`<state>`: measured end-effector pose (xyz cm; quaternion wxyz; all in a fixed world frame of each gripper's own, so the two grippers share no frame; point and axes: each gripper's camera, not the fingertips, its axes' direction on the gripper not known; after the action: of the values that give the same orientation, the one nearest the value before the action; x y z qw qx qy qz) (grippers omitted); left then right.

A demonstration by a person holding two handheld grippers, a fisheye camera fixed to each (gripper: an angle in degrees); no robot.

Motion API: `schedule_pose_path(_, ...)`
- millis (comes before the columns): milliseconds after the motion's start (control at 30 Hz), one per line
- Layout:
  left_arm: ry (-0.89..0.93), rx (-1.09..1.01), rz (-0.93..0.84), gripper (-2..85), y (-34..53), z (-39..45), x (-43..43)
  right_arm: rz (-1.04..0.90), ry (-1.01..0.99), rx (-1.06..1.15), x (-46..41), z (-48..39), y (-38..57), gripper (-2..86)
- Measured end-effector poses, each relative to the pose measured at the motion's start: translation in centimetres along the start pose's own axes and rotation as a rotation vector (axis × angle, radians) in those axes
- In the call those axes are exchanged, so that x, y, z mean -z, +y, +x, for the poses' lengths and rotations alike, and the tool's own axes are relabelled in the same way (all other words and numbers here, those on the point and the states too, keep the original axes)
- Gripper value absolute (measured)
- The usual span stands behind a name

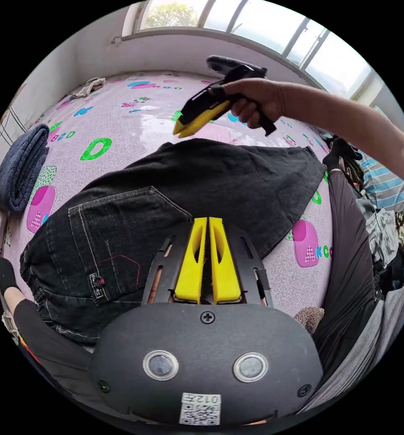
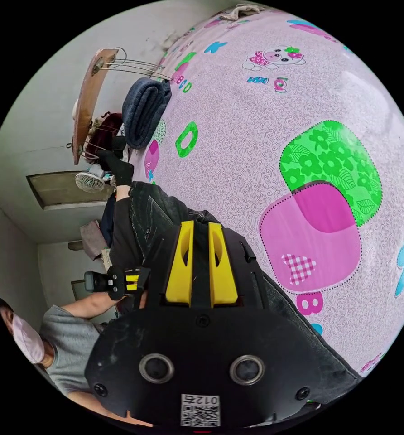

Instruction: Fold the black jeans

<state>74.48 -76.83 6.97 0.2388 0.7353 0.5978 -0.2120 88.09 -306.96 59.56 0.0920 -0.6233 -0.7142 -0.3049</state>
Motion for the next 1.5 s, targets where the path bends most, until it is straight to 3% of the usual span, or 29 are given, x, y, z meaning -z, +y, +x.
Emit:
schedule_pose_path(233, 0.053, 0.056, 0.000, 0.5, 2.3, 0.1, -2.1, -0.125, -0.028, -0.019, -4.3, 4.2, -4.4, 4.7)
schedule_pose_path(333, 0.089, 0.071, 0.024, 0.6, 2.6, -0.4, -2.5, -0.142, 0.062, 0.052, -5.9, 4.9, -5.8, 1.3)
schedule_pose_path(433, 0.096, 0.077, 0.016, 0.6, 2.5, -0.2, -2.7, -0.037, 0.313, 0.218, -6.3, 3.2, -7.1, -0.4)
schedule_pose_path(567, 0.015, 0.048, 0.034, 0.6, 2.5, 1.8, -2.9, -0.146, 0.710, 0.439, -11.9, 2.0, -8.4, -0.8)
schedule_pose_path(633, -0.008, 0.043, 0.028, 0.5, 2.2, 2.5, -3.1, -0.133, 0.794, 0.463, -13.8, 2.3, -8.9, -0.8)
schedule_pose_path(867, -0.063, 0.025, -0.044, 0.5, 1.0, 4.5, -2.0, -0.018, 0.623, 0.225, -14.8, 6.5, -10.8, -0.8)
schedule_pose_path(967, -0.237, 0.109, 0.086, 0.7, -0.2, 1.4, 2.3, -0.022, 0.658, 0.232, -15.9, 6.8, -11.2, -0.7)
schedule_pose_path(1067, -0.328, 0.179, 0.066, 0.7, -3.2, -3.0, 3.5, -0.017, 0.680, 0.222, -16.7, 7.1, -11.5, -0.7)
schedule_pose_path(1133, -0.363, 0.171, 0.010, 0.7, -4.6, -4.6, 2.5, -0.020, 0.673, 0.202, -17.0, 7.5, -11.8, -0.7)
schedule_pose_path(1200, -0.409, 0.160, -0.235, 0.7, -5.1, -6.0, -0.6, -0.030, 0.669, 0.188, -17.2, 7.7, -12.1, -0.7)
schedule_pose_path(1500, -0.370, 0.153, -0.377, 0.7, -4.5, -3.5, -0.5, -0.035, 0.621, 0.155, -17.1, 8.6, -12.4, -0.7)
